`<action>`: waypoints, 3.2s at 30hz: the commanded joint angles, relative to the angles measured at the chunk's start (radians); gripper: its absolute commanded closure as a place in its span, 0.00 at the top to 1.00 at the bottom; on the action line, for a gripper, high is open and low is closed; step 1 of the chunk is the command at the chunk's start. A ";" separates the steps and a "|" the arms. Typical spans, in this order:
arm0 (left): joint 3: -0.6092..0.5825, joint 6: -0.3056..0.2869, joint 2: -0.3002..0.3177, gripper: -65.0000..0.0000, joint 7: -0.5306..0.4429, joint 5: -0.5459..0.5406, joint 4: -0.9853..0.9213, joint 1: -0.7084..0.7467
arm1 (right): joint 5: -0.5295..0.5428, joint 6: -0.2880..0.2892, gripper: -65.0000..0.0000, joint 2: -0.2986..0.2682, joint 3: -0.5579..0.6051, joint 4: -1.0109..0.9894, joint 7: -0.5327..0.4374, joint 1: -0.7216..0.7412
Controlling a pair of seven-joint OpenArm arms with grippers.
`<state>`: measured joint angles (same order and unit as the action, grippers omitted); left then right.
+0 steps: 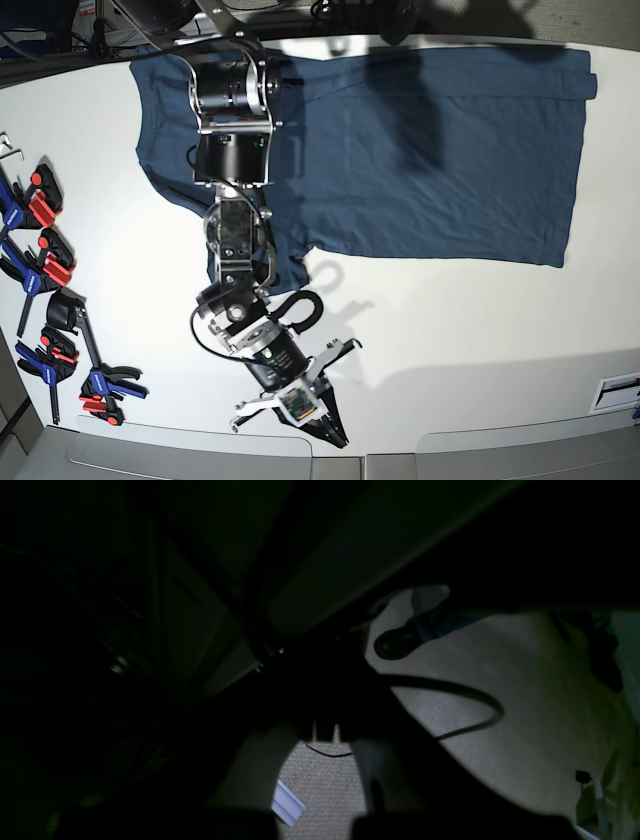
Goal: Fold the T-shirt properly
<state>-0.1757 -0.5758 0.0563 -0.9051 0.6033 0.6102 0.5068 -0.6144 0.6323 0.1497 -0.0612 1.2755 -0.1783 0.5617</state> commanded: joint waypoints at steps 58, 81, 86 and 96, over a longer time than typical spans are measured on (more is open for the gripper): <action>-0.008 -0.038 -0.021 0.00 -0.119 -0.001 0.011 0.006 | -0.869 -0.010 0.00 0.007 0.002 0.017 -1.008 0.040; -0.008 -0.038 -0.021 0.00 -0.120 -0.001 0.011 0.006 | -0.869 -0.011 0.00 -0.093 0.258 0.017 -1.009 0.039; -0.008 -0.038 -0.022 0.00 -0.122 -0.001 0.011 0.006 | -0.869 -0.011 0.00 -0.172 0.407 0.017 -1.009 0.039; -0.008 -0.038 -0.022 0.00 -0.122 -0.001 0.011 0.006 | -0.869 -0.011 0.00 -0.166 0.587 0.017 -1.010 0.040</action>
<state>-0.1757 -0.5762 0.0586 -0.9089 0.6113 0.6102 0.5041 -1.5162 0.6296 -0.0273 0.5304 1.2758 -1.1778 0.5674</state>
